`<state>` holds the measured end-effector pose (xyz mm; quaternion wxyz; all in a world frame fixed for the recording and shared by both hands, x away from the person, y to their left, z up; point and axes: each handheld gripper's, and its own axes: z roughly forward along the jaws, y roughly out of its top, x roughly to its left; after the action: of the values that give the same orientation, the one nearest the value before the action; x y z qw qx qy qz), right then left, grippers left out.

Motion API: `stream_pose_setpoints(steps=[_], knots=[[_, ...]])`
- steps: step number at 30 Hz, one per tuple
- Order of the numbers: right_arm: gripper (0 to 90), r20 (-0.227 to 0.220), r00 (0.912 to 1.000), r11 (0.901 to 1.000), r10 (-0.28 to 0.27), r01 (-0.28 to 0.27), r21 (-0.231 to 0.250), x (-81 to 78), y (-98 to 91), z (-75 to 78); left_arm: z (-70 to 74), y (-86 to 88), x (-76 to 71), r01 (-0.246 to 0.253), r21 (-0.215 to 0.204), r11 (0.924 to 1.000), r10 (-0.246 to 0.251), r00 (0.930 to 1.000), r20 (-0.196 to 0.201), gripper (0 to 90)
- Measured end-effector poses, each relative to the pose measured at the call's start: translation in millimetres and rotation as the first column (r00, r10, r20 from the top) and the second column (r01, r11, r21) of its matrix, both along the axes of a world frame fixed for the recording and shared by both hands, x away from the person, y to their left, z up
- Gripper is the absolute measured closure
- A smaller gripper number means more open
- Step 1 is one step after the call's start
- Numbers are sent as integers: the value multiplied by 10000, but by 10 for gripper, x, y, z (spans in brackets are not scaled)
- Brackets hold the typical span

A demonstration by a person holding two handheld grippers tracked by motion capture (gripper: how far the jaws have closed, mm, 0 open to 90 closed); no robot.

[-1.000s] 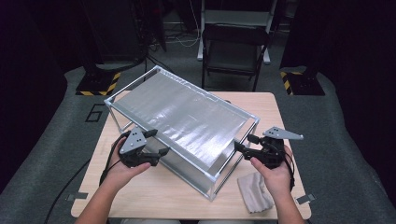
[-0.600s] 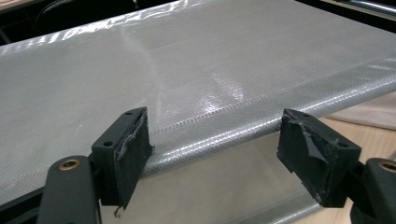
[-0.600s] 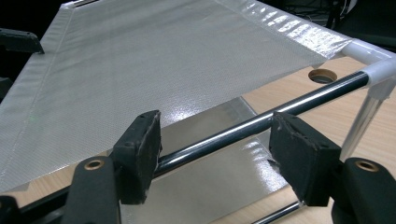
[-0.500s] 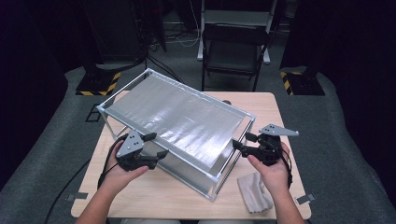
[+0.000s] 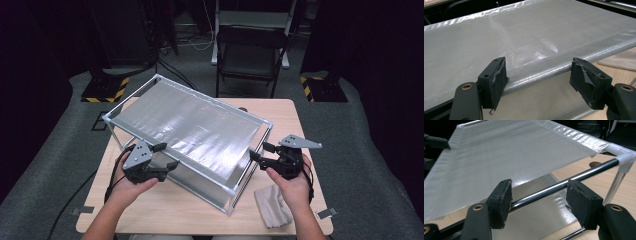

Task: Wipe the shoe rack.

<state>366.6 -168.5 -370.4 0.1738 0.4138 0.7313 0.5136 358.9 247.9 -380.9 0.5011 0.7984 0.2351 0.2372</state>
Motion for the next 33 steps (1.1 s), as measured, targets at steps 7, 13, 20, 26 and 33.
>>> stream_pose_setpoints(steps=[7, 13, 20, 26, 33], knots=[[387, 138, 9993, 9992, -353, 356, -156, -184, -233, -72, -27, 3, -12, -22, -196, 9998, 24, 9999, 118, 294], [432, -290, 9959, 9924, -853, 824, -910, -306, -357, -484, -33, 6, -16, -9, -199, 9998, 12, 9999, 151, 294], [485, -513, 9939, 9871, -977, 903, -1319, -428, -381, -835, -39, 15, -14, -9, -169, 9999, 13, 9996, 291, 294], [466, -613, 9922, 9882, -1084, 1008, -1156, -486, -410, -984, -39, 16, -12, 8, -162, 9999, -3, 9995, 304, 295], [452, -933, 9861, 9825, -1373, 1236, -1397, -600, -490, -1146, -51, 16, -21, 26, -232, 9997, -19, 9995, 304, 296]])
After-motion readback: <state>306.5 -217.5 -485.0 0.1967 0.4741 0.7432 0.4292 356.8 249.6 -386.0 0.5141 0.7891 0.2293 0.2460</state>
